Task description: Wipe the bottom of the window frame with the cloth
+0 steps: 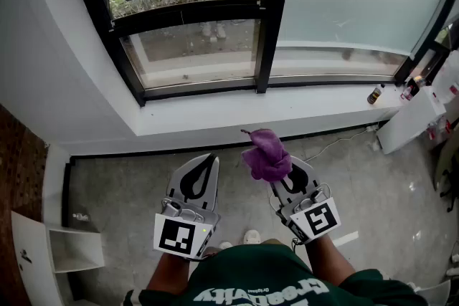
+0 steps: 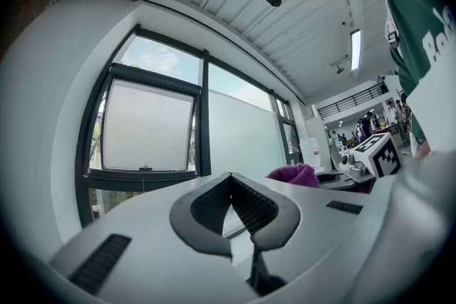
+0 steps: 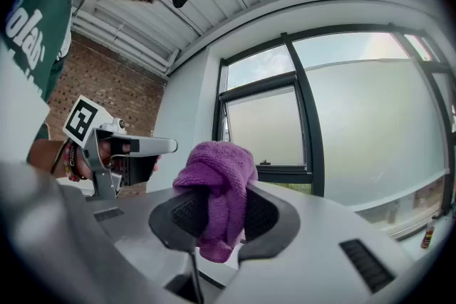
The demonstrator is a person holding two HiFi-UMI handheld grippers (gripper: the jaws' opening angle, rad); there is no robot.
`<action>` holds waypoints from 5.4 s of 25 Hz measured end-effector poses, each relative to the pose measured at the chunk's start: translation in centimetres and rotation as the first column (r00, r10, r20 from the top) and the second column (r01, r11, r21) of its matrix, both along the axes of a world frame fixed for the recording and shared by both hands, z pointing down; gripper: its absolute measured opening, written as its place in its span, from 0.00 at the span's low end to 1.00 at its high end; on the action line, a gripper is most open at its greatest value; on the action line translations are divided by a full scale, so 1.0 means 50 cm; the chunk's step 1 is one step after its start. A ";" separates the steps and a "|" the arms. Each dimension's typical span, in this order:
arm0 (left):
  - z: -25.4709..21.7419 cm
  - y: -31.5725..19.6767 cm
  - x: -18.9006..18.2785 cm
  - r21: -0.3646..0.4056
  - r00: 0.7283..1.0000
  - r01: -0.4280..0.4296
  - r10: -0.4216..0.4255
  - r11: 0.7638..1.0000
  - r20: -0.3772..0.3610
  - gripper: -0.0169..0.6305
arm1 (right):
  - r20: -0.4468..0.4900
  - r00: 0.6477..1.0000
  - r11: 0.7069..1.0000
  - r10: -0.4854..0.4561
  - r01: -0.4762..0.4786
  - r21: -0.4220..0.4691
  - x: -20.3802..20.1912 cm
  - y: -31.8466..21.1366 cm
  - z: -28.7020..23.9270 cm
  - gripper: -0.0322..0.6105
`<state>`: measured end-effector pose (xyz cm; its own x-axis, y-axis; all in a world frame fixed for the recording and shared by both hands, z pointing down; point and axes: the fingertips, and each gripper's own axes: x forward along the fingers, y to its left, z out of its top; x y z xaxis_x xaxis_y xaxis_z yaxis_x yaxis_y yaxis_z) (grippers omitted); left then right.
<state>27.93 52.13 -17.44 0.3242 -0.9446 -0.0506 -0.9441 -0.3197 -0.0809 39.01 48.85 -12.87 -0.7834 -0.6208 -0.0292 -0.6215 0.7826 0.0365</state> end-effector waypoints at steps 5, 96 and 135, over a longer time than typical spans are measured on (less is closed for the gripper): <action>0.005 0.001 0.008 -0.009 1.000 0.000 0.000 1.000 -0.011 0.04 | -0.021 1.000 1.000 0.021 -0.021 0.004 0.010 0.004 0.005 0.21; 0.145 -1.118 -0.424 -0.162 0.997 -0.052 0.059 0.985 0.043 0.04 | 0.049 0.998 0.976 0.047 -0.035 -0.216 -0.441 -1.065 0.171 0.21; 0.603 -0.918 -1.142 -0.232 0.980 0.193 -0.179 0.953 0.082 0.04 | -0.061 0.982 0.887 -0.178 0.133 -0.442 -1.174 -0.855 0.687 0.21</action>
<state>-29.19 6.25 12.71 0.1372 -0.9707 0.1971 -0.9844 -0.1558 -0.0818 -19.70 6.10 21.46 -0.8561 -0.4235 0.2962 -0.5011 0.8204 -0.2755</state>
